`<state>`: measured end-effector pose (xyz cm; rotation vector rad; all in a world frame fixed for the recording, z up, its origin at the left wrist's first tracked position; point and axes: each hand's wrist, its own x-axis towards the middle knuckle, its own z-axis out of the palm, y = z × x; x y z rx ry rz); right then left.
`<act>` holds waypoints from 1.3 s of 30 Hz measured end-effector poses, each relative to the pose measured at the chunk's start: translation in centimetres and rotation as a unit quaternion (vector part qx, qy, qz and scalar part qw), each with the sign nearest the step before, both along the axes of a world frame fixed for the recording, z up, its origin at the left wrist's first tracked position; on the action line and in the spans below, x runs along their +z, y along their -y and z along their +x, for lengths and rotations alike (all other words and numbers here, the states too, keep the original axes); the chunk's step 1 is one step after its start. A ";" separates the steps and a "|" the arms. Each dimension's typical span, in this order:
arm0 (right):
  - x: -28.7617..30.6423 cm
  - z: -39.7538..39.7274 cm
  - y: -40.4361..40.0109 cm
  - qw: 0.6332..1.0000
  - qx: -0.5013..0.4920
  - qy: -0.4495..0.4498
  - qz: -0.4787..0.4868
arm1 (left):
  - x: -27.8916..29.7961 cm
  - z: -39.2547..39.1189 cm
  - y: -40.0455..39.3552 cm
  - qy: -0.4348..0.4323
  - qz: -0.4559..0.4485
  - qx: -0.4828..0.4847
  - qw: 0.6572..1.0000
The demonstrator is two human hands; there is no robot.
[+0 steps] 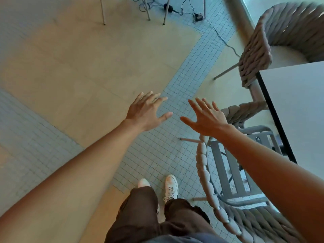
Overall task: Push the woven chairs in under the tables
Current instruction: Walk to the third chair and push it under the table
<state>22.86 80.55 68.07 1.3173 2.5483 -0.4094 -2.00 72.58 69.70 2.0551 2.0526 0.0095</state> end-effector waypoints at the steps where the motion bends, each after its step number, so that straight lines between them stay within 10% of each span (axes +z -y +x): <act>1: 0.1 -0.6 -1.1 1.000 -0.010 0.000 -0.002 | -0.1 -0.7 -1.5 0.003 0.000 -0.007 1.000; 19: 1.4 -10.4 -16.6 0.965 -0.264 -0.006 0.005 | 0.8 -12.8 -29.5 -0.013 0.015 -0.233 0.972; 39: -0.4 -3.7 -39.5 0.914 -0.406 0.006 0.023 | 0.5 -5.7 -59.1 -0.055 0.006 -0.377 0.925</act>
